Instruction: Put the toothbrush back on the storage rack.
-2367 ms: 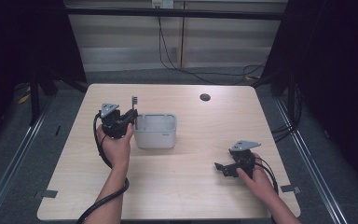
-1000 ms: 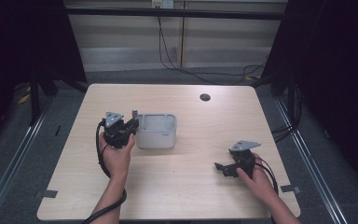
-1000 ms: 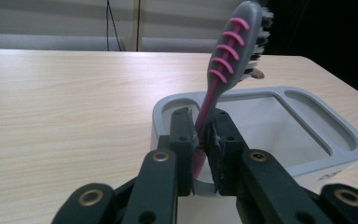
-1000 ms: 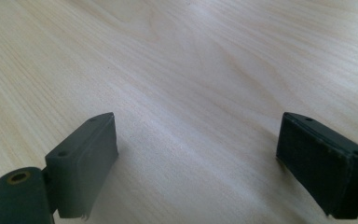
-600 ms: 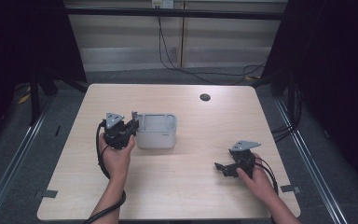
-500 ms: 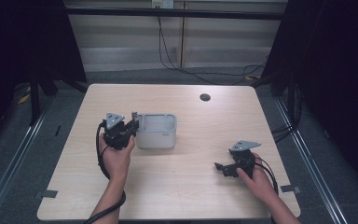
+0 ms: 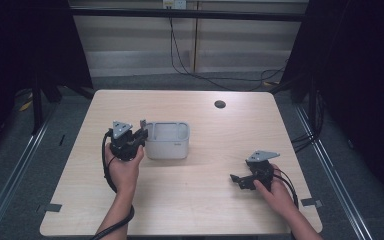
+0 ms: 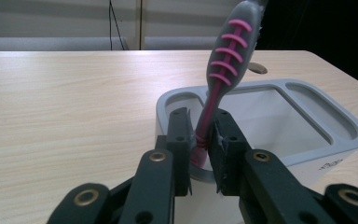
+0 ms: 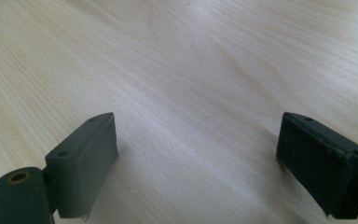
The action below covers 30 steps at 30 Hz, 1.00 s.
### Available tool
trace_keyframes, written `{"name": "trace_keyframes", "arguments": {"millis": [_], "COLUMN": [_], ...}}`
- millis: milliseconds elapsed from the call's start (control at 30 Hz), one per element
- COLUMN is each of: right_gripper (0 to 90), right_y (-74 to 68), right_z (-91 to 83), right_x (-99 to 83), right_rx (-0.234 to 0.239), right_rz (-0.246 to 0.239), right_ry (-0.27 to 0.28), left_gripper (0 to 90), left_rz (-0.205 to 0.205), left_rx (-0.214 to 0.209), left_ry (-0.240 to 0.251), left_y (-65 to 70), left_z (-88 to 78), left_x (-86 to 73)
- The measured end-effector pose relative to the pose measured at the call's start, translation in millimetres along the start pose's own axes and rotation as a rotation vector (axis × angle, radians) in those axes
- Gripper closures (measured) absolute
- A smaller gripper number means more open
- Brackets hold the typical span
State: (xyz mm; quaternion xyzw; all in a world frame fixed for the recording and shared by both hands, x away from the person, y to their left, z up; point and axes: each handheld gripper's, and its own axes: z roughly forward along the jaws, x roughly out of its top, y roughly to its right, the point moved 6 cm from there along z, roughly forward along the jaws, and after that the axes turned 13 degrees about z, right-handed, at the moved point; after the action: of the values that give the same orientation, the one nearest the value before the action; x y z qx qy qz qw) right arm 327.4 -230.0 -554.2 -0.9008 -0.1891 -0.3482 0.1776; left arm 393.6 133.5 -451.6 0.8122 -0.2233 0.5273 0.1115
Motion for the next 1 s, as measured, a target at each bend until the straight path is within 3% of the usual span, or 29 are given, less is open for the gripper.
{"name": "trace_keyframes", "arguments": {"millis": [467,1000], "right_gripper": [11.7,11.7], "right_y": [0.0,0.0], "right_z": [0.0,0.0], "right_x": [0.0,0.0], "right_rx": [0.000,0.000], "right_rz": [0.000,0.000], "right_ry": [0.000,0.000], "left_gripper": [75.7,70.4], "left_rz": [-0.010,0.015], "left_rx": [0.004,0.003], "left_ry": [0.000,-0.009], "left_y": [-2.6,-7.5], "left_z": [-3.4,-8.0], "left_x": [-0.1,1.0]}}
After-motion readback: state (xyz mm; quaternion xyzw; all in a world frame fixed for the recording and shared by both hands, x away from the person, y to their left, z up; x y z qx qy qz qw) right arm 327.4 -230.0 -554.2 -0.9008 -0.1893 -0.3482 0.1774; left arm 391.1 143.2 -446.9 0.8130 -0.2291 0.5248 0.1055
